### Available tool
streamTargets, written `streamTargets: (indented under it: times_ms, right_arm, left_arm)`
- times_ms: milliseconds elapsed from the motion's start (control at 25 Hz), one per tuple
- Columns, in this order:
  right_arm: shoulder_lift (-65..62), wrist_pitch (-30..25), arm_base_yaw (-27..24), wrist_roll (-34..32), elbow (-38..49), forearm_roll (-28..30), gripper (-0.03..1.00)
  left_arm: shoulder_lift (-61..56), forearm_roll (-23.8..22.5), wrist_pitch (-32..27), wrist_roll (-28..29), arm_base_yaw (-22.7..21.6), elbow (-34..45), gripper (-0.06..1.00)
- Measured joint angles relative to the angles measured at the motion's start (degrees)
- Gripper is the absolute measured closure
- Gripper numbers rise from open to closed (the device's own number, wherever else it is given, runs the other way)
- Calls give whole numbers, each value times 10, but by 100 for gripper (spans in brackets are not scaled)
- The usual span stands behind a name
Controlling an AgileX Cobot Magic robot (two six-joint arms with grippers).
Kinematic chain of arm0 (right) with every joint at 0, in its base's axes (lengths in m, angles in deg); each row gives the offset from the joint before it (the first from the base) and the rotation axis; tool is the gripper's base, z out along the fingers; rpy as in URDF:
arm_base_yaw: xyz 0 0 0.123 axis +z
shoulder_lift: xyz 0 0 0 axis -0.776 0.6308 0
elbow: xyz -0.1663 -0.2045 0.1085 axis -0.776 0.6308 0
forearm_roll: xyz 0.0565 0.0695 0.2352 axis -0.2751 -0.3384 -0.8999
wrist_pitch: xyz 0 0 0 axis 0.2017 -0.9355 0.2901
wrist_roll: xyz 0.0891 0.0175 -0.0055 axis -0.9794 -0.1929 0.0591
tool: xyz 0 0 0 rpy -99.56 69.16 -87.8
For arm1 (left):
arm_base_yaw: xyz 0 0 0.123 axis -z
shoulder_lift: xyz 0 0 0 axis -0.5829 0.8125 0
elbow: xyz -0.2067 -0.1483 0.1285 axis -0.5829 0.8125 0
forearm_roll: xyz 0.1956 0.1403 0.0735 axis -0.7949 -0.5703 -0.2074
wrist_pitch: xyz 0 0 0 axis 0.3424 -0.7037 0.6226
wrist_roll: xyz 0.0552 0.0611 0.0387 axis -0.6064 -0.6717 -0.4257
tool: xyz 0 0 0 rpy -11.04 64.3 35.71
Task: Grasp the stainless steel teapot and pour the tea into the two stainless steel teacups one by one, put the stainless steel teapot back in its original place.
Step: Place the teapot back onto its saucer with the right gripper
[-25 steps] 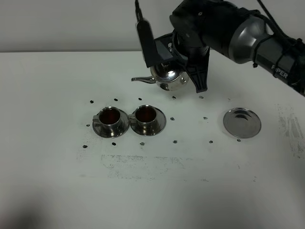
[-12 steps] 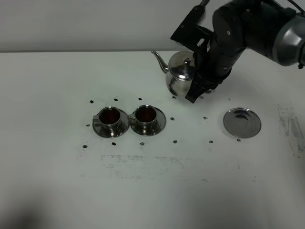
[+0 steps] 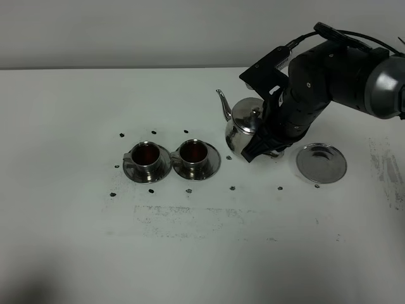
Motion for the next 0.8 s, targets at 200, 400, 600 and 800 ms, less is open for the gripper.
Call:
streamTargets:
  times_ms: [200,400,600,800]
  right_arm:
    - [32,16,2,-3,2,-3,76]
    - [54,29,10,-6,4,-5,76]
    - [54,29,11,-6,2,3,76]
    - [8,-8,-2,-6,-2,12,76]
  left_arm:
    - [0,0,0,0,0,0,66]
    - [0,0,0,0,0,0,66]
    - [0,0,0,0,0,0,66]
    - [0,0,0,0,0,0,66]
